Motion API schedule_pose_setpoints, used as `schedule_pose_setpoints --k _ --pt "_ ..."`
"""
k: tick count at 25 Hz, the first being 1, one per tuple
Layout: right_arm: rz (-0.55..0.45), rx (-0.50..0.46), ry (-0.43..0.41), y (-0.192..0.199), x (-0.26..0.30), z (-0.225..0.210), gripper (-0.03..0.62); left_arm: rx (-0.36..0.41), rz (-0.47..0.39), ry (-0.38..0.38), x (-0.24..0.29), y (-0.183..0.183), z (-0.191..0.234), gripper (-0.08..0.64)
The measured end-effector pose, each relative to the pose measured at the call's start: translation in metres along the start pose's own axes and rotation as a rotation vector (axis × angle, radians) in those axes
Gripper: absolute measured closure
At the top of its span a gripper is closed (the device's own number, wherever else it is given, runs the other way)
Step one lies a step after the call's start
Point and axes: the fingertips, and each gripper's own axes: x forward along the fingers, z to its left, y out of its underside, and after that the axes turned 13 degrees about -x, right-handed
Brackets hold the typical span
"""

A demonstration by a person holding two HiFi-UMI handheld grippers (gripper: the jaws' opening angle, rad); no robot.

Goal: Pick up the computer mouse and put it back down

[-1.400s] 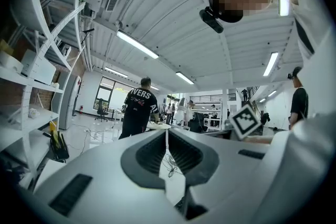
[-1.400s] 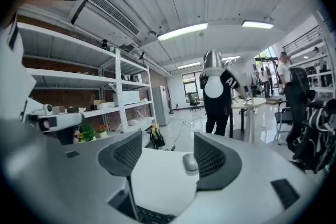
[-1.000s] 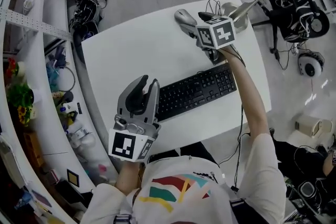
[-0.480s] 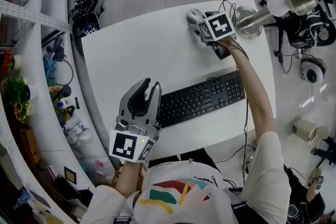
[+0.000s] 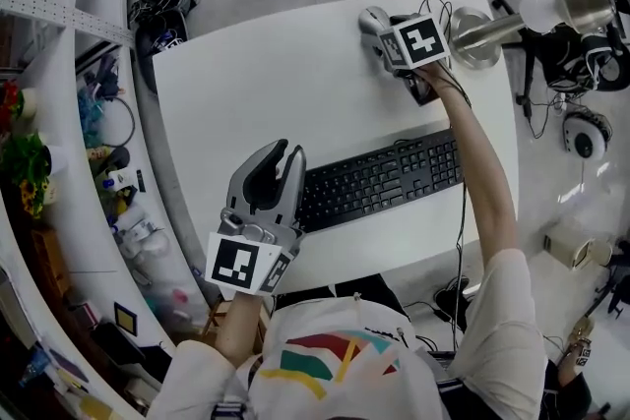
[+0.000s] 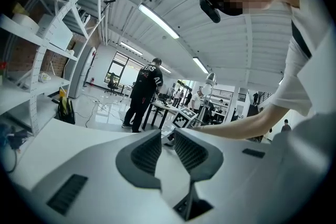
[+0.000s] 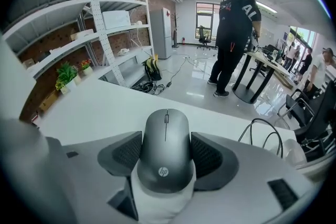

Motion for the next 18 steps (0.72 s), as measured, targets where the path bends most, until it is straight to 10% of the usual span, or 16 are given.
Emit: schedule_pose_setpoints --k 18 --pt "-0.332 0.139 0.050 -0.048 -0.139 0.031 0.288 0.044 -0.092 0.034 -0.046 -0.042 -0.035 0.443"
